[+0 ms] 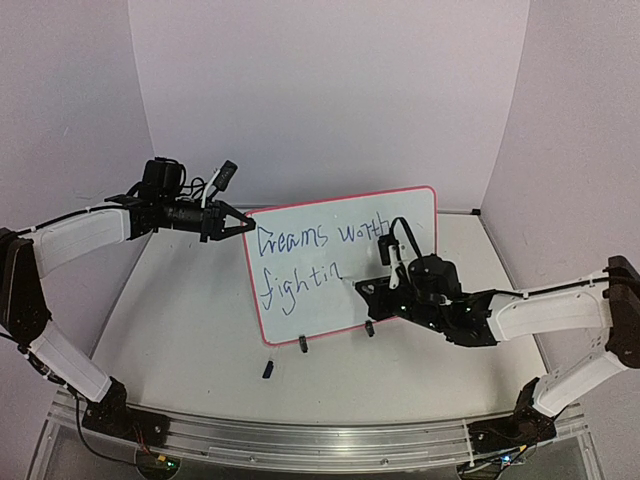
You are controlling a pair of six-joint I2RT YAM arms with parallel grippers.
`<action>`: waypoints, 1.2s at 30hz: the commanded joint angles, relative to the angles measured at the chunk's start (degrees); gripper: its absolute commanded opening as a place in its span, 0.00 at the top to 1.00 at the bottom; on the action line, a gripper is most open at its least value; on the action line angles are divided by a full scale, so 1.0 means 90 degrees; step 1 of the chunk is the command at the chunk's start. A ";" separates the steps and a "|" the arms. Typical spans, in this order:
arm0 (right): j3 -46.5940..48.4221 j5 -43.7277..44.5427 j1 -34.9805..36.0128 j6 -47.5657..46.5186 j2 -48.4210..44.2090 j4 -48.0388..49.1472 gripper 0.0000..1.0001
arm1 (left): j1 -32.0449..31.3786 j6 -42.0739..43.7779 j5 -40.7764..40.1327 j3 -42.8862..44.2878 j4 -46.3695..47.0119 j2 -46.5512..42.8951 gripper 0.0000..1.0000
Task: Write a sentence on the whiteboard
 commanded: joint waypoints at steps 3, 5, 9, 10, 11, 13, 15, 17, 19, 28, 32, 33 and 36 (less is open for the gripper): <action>-0.0175 0.0182 -0.0045 0.0078 -0.0691 0.0105 1.00 | -0.0217 0.0751 -0.0266 -0.0102 -0.0760 0.0169 1.00; -0.0189 0.0165 -0.0070 0.0063 -0.0760 0.0111 1.00 | -0.0216 0.0754 -0.0271 -0.0103 -0.0751 0.0160 1.00; -0.0193 0.0014 -0.0211 0.0092 -0.0666 0.0182 1.00 | -0.0228 0.0740 -0.0259 -0.0104 -0.0750 0.0159 1.00; -0.0188 -0.0024 -0.0241 0.0100 -0.0636 0.0213 1.00 | -0.0226 0.0744 -0.0258 -0.0104 -0.0750 0.0157 1.00; -0.0180 -0.0056 -0.0261 0.0102 -0.0607 0.0243 1.00 | -0.0227 0.0743 -0.0265 -0.0104 -0.0750 0.0150 1.00; -0.0175 -0.0139 -0.0319 0.0117 -0.0568 0.0291 1.00 | -0.0233 0.0742 -0.0271 -0.0110 -0.0749 0.0149 1.00; -0.0140 -0.0265 -0.0420 0.0138 -0.0481 0.0370 1.00 | -0.0227 0.0745 -0.0283 -0.0104 -0.0750 0.0149 1.00; -0.0122 -0.0345 -0.0458 0.0141 -0.0414 0.0402 1.00 | -0.0226 0.0745 -0.0281 -0.0107 -0.0750 0.0157 1.00; -0.0073 -0.0439 -0.0498 0.0132 -0.0353 0.0450 1.00 | -0.0226 0.0746 -0.0285 -0.0104 -0.0749 0.0159 1.00; 0.0021 -0.0630 -0.0537 -0.0023 -0.0268 0.0573 1.00 | -0.0236 0.0746 -0.0278 -0.0095 -0.0757 0.0188 1.00; 0.0019 -0.0832 -0.0532 -0.0012 -0.0147 0.0558 1.00 | -0.0236 0.0745 -0.0278 -0.0101 -0.0760 0.0188 1.00; 0.0016 -0.0850 -0.0538 -0.0003 -0.0128 0.0552 1.00 | -0.0243 0.0750 -0.0284 -0.0096 -0.0760 0.0188 1.00; -0.0070 -0.0922 -0.0531 0.0092 -0.0059 0.0530 1.00 | -0.0237 0.0760 -0.0276 -0.0098 -0.0760 0.0188 1.00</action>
